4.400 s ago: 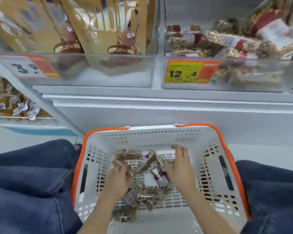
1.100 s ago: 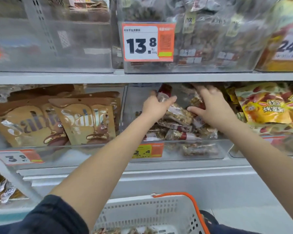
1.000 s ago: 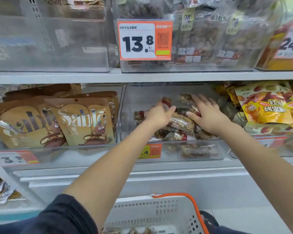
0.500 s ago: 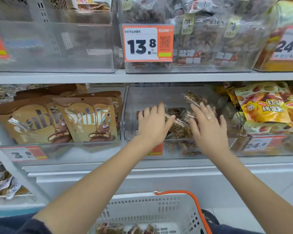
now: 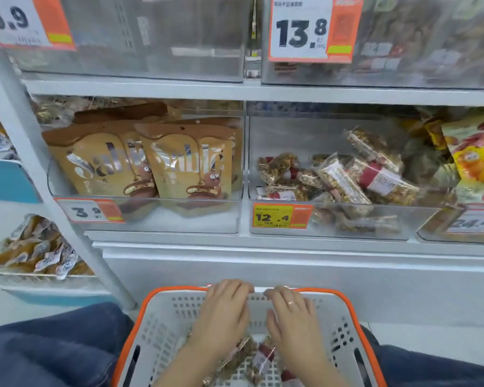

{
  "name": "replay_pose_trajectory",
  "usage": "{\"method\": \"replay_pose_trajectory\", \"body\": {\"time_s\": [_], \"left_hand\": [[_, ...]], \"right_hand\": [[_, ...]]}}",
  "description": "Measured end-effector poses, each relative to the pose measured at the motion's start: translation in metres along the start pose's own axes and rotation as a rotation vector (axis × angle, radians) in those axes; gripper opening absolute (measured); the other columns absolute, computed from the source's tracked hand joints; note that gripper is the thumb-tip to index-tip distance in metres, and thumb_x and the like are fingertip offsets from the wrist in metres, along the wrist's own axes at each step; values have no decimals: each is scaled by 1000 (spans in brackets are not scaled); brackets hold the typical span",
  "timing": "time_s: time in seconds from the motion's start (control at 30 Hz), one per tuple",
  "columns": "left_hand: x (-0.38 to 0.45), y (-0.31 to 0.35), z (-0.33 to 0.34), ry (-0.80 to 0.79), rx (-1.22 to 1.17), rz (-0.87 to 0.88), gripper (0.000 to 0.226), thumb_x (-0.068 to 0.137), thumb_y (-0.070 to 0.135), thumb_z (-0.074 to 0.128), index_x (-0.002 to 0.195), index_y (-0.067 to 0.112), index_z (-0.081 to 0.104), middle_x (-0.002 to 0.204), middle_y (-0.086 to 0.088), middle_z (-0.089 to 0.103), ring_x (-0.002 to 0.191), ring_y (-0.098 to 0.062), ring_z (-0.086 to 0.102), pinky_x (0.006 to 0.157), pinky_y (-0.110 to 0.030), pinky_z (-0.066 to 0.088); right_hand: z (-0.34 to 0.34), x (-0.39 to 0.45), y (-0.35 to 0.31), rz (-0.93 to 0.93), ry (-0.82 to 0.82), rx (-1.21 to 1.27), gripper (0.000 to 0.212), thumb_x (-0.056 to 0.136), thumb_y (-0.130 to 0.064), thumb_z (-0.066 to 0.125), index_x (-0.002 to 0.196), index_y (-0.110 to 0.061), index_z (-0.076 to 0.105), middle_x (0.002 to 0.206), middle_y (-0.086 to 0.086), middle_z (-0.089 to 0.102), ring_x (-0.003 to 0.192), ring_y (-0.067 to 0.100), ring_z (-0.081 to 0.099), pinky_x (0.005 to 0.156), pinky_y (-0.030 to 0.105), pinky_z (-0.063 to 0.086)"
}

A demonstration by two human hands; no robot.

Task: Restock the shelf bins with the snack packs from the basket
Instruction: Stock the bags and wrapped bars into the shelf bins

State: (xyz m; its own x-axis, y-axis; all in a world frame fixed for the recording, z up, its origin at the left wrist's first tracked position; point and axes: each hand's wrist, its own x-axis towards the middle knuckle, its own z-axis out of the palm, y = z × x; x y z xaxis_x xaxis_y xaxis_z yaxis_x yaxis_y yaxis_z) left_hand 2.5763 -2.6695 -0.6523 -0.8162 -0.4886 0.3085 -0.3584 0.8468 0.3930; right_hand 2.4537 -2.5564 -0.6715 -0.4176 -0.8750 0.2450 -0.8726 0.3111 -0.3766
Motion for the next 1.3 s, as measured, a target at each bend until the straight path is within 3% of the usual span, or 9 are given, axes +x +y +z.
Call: {"method": "replay_pose_trajectory", "body": {"time_s": [0.3,0.47,0.57,0.67,0.83,0.93,1.07,1.2,1.3], "left_hand": [[-78,-94,73,-606,39,-590,54,94,19,44,144,24,27,149,2,30,135,-22,30,111,-35,27],[-104,-118,102,-729,42,-709,64,92,33,49,148,26,18,153,-4,24,130,-31,36,99,-39,39],[-118,-124,115,-854,23,-750,73,91,42,52,149,22,12,153,-12,19,133,-36,32,106,-46,33],[-126,-131,123,-908,-95,-874,86,87,40,61,151,30,4,154,-12,19,132,-35,36,103,-42,37],[-129,-140,139,-637,-599,-1176,110,68,31,82,150,30,10,136,-11,50,112,-28,57,93,-43,50],[-126,-140,143,-539,-755,-1265,98,75,14,79,150,26,17,126,-2,51,108,-21,57,85,-35,53],[-127,-144,151,-536,-742,-1278,89,73,19,80,145,31,29,126,-8,46,82,-12,58,63,-20,49],[-116,-136,150,-568,-687,-1303,56,78,20,74,126,29,46,126,-5,26,91,-15,47,79,-24,44],[-113,-129,154,-596,-664,-1271,44,78,19,74,117,26,53,133,-8,22,105,-17,36,83,-20,36]], "right_hand": [[107,-36,40,408,-626,118,51,97,-38,42,144,-31,22,149,0,23,125,25,44,100,36,42],[150,-52,61,557,-825,200,81,94,-36,54,150,-34,-5,157,10,6,143,35,19,107,44,37],[164,-57,72,620,-933,168,100,87,-36,64,148,-37,-15,155,16,2,138,38,30,107,47,36],[172,-53,73,634,-918,192,102,84,-40,66,146,-44,-14,155,17,-1,135,38,34,105,48,38],[181,-43,73,662,-878,164,105,76,-55,69,148,-42,-6,157,15,4,145,31,8,113,48,23],[178,-44,75,773,-785,156,114,72,-49,77,150,-36,-4,157,16,4,144,33,14,109,45,32],[178,-43,76,884,-734,327,112,73,-36,80,150,-33,0,138,17,43,124,28,46,95,35,42],[192,-36,71,964,-699,551,94,81,-10,73,149,-30,11,105,12,63,82,15,63,67,28,54],[199,-34,55,964,-663,713,96,81,-6,72,149,-29,9,118,16,59,89,24,65,63,24,53]]}}
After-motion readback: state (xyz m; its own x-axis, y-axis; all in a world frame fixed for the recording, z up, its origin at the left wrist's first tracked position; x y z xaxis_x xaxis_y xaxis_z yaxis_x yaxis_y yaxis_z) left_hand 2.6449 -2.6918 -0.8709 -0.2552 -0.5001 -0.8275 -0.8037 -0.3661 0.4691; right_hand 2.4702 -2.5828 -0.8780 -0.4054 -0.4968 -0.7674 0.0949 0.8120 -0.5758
